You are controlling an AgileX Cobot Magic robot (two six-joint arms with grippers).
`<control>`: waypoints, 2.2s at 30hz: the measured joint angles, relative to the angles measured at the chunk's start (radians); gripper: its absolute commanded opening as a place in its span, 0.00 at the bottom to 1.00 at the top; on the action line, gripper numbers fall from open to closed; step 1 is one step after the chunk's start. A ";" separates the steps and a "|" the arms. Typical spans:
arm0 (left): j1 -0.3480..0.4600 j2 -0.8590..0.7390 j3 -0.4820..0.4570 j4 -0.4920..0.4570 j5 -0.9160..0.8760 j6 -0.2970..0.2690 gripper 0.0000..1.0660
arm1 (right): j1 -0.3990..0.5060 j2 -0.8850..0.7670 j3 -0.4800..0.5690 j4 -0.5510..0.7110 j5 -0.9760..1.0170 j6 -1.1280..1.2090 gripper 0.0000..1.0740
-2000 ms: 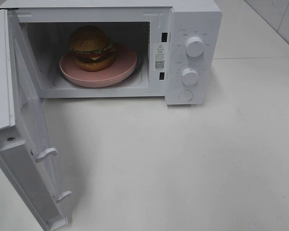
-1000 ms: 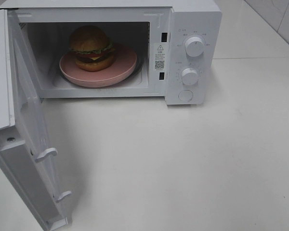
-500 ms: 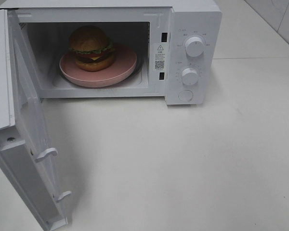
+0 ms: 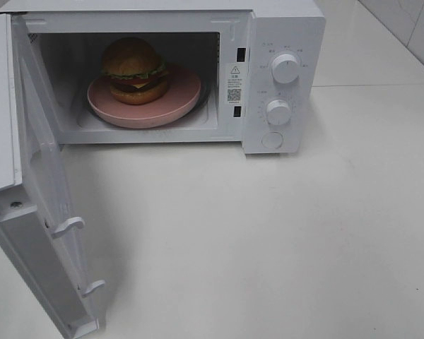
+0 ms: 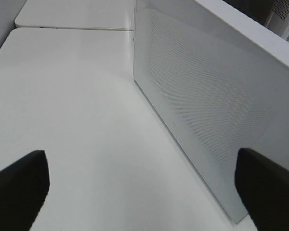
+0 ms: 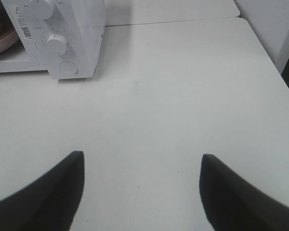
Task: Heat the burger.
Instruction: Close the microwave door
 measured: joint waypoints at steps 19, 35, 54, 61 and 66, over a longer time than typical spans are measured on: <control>0.000 0.425 0.005 0.063 -0.279 -0.005 0.00 | 0.000 0.000 0.000 0.000 0.000 0.000 0.60; 0.000 0.652 0.110 0.071 -0.741 -0.005 0.00 | 0.000 0.000 0.000 0.000 0.000 0.000 0.60; 0.000 1.016 0.264 0.123 -1.468 -0.057 0.00 | 0.000 0.000 0.000 0.000 0.000 0.000 0.60; 0.000 1.176 0.264 0.429 -1.736 -0.222 0.00 | 0.000 0.000 0.000 0.000 0.000 0.000 0.60; 0.000 1.273 0.266 0.534 -1.823 -0.299 0.00 | 0.000 0.000 0.000 0.000 0.001 0.000 0.60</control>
